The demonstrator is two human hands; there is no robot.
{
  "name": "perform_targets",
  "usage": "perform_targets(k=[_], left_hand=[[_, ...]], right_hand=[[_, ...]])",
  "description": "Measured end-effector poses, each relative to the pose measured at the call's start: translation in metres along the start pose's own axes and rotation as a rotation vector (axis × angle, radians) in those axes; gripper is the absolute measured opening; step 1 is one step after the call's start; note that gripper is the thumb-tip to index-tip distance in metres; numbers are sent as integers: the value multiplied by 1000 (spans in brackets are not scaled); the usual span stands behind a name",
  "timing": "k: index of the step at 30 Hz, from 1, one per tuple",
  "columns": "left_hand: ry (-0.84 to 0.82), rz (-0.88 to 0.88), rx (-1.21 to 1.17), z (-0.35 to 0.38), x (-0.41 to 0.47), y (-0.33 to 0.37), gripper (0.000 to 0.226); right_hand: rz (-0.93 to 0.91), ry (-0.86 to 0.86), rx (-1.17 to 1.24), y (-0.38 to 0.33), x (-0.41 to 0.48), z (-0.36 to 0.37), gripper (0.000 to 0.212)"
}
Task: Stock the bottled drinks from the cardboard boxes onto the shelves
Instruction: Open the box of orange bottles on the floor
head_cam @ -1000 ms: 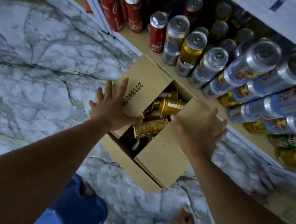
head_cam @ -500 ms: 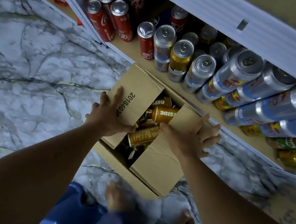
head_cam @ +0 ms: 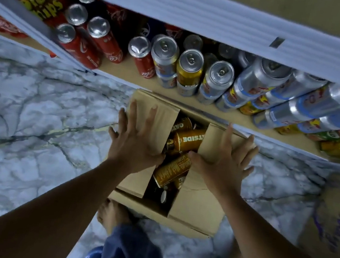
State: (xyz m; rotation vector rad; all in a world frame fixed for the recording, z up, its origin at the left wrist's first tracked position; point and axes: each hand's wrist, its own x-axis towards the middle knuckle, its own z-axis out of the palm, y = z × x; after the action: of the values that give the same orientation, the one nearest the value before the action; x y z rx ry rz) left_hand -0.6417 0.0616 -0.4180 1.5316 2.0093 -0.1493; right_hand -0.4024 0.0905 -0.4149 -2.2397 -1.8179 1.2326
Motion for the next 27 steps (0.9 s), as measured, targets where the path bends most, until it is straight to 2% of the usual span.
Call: perform_targets(k=[7, 10, 14, 19, 23, 27], left_hand=[[-61, 183, 61, -18, 22, 0, 119], [-40, 269, 26, -21, 19, -9, 111], [-62, 386, -6, -29, 17, -13, 97], [-13, 500, -19, -26, 11, -20, 74], [18, 455, -103, -27, 0, -17, 69], [85, 383, -100, -42, -18, -3, 76]], right_hand=[[-237, 76, -57, 2, -5, 8, 73], [-237, 101, -6, 4, -8, 13, 62], [-231, 124, 54, 5, -12, 13, 52], [-238, 98, 98, 4, -16, 7, 41], [-219, 119, 145, 3, -29, -6, 41], [-243, 155, 104, 2, -40, -28, 54]])
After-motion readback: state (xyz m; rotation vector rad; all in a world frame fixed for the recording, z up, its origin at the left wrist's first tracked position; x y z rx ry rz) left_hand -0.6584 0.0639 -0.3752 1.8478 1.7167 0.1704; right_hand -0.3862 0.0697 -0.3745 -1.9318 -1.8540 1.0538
